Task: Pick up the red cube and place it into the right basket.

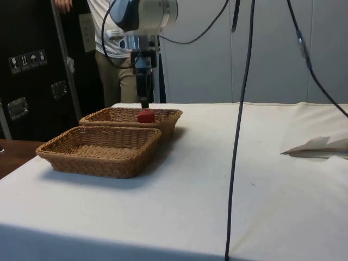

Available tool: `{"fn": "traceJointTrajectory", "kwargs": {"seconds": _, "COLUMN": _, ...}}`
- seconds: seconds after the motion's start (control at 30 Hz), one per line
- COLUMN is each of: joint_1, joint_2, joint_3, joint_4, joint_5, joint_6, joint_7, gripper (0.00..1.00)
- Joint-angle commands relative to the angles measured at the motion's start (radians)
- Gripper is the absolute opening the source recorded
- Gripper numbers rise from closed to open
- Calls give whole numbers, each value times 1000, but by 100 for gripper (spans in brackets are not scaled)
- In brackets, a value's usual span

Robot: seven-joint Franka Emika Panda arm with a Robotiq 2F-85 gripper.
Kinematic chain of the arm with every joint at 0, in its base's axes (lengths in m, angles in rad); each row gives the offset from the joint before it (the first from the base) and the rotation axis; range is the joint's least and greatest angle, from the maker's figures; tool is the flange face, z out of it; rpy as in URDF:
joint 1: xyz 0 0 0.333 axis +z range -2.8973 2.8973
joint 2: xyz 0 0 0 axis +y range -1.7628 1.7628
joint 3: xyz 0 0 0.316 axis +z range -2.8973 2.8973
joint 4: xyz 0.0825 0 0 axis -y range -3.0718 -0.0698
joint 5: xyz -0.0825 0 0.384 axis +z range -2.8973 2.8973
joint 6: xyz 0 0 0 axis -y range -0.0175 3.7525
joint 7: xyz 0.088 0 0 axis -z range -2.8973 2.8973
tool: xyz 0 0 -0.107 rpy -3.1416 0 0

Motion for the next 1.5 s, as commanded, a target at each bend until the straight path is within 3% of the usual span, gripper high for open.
{"fn": "traceJointTrajectory", "kwargs": {"seconds": 0.0, "joint_1": 13, "joint_2": -13, "joint_3": -10, "joint_4": -10, "joint_5": -14, "joint_6": 0, "joint_7": 15, "gripper": 100}}
{"fn": "traceJointTrajectory", "kwargs": {"seconds": 0.13, "joint_1": 31, "joint_2": -54, "joint_3": -10, "joint_4": -25, "joint_5": -48, "joint_6": -7, "joint_7": 48, "gripper": 100}}
{"fn": "traceJointTrajectory", "kwargs": {"seconds": 0.17, "joint_1": 31, "joint_2": -54, "joint_3": -10, "joint_4": -25, "joint_5": -48, "joint_6": -7, "joint_7": 48, "gripper": 100}}
{"fn": "traceJointTrajectory", "kwargs": {"seconds": 0.2, "joint_1": 19, "joint_2": -51, "joint_3": 1, "joint_4": -19, "joint_5": -41, "joint_6": -8, "joint_7": 40, "gripper": 100}}
{"fn": "traceJointTrajectory", "kwargs": {"seconds": 0.23, "joint_1": 37, "joint_2": -70, "joint_3": -7, "joint_4": -30, "joint_5": -65, "joint_6": -8, "joint_7": 64, "gripper": 100}}
{"fn": "traceJointTrajectory", "kwargs": {"seconds": 0.27, "joint_1": 42, "joint_2": -78, "joint_3": -7, "joint_4": -33, "joint_5": -73, "joint_6": -9, "joint_7": 73, "gripper": 100}}
{"fn": "traceJointTrajectory", "kwargs": {"seconds": 0.43, "joint_1": 62, "joint_2": -119, "joint_3": 3, "joint_4": -50, "joint_5": -126, "joint_6": -10, "joint_7": 124, "gripper": 100}}
{"fn": "traceJointTrajectory", "kwargs": {"seconds": 0.47, "joint_1": 49, "joint_2": -111, "joint_3": 11, "joint_4": -41, "joint_5": -113, "joint_6": -14, "joint_7": 112, "gripper": 100}}
{"fn": "traceJointTrajectory", "kwargs": {"seconds": 0.5, "joint_1": 65, "joint_2": -126, "joint_3": 5, "joint_4": -53, "joint_5": -136, "joint_6": -10, "joint_7": 133, "gripper": 100}}
{"fn": "traceJointTrajectory", "kwargs": {"seconds": 0.63, "joint_1": 80, "joint_2": -158, "joint_3": 15, "joint_4": -65, "joint_5": -182, "joint_6": -10, "joint_7": 175, "gripper": 100}}
{"fn": "traceJointTrajectory", "kwargs": {"seconds": 0.7, "joint_1": 84, "joint_2": -170, "joint_3": 20, "joint_4": -70, "joint_5": -200, "joint_6": -11, "joint_7": 191, "gripper": 100}}
{"fn": "traceJointTrajectory", "kwargs": {"seconds": 0.73, "joint_1": 70, "joint_2": -162, "joint_3": 29, "joint_4": -62, "joint_5": -186, "joint_6": -14, "joint_7": 178, "gripper": 100}}
{"fn": "traceJointTrajectory", "kwargs": {"seconds": 0.77, "joint_1": 87, "joint_2": -176, "joint_3": 23, "joint_4": -72, "joint_5": -210, "joint_6": -12, "joint_7": 201, "gripper": 100}}
{"fn": "traceJointTrajectory", "kwargs": {"seconds": 0.9, "joint_1": 97, "joint_2": -209, "joint_3": 40, "joint_4": -83, "joint_5": -259, "joint_6": -14, "joint_7": 246, "gripper": 100}}
{"fn": "traceJointTrajectory", "kwargs": {"seconds": 1.0, "joint_1": 100, "joint_2": -229, "joint_3": 52, "joint_4": -89, "joint_5": -288, "joint_6": -19, "joint_7": 273, "gripper": 100}}
{"fn": "traceJointTrajectory", "kwargs": {"seconds": 1.03, "joint_1": 88, "joint_2": -222, "joint_3": 61, "joint_4": -82, "joint_5": -277, "joint_6": -23, "joint_7": 262, "gripper": 100}}
{"fn": "traceJointTrajectory", "kwargs": {"seconds": 1.07, "joint_1": 101, "joint_2": -235, "joint_3": 56, "joint_4": -91, "joint_5": -297, "joint_6": -22, "joint_7": 281, "gripper": 100}}
{"fn": "traceJointTrajectory", "kwargs": {"seconds": 1.13, "joint_1": 105, "joint_2": -255, "joint_3": 67, "joint_4": -98, "joint_5": -324, "joint_6": -27, "joint_7": 306, "gripper": 100}}
{"fn": "traceJointTrajectory", "kwargs": {"seconds": 1.27, "joint_1": 107, "joint_2": -285, "joint_3": 84, "joint_4": -112, "joint_5": -357, "joint_6": -31, "joint_7": 338, "gripper": 100}}
{"fn": "traceJointTrajectory", "kwargs": {"seconds": 1.3, "joint_1": 96, "joint_2": -279, "joint_3": 94, "joint_4": -106, "joint_5": -347, "joint_6": -33, "joint_7": 328, "gripper": 100}}
{"fn": "traceJointTrajectory", "kwargs": {"seconds": 1.33, "joint_1": 107, "joint_2": -292, "joint_3": 89, "joint_4": -116, "joint_5": -366, "joint_6": -32, "joint_7": 346, "gripper": 100}}
{"fn": "traceJointTrajectory", "kwargs": {"seconds": 1.47, "joint_1": 107, "joint_2": -329, "joint_3": 114, "joint_4": -149, "joint_5": -394, "joint_6": -23, "joint_7": 378, "gripper": 100}}
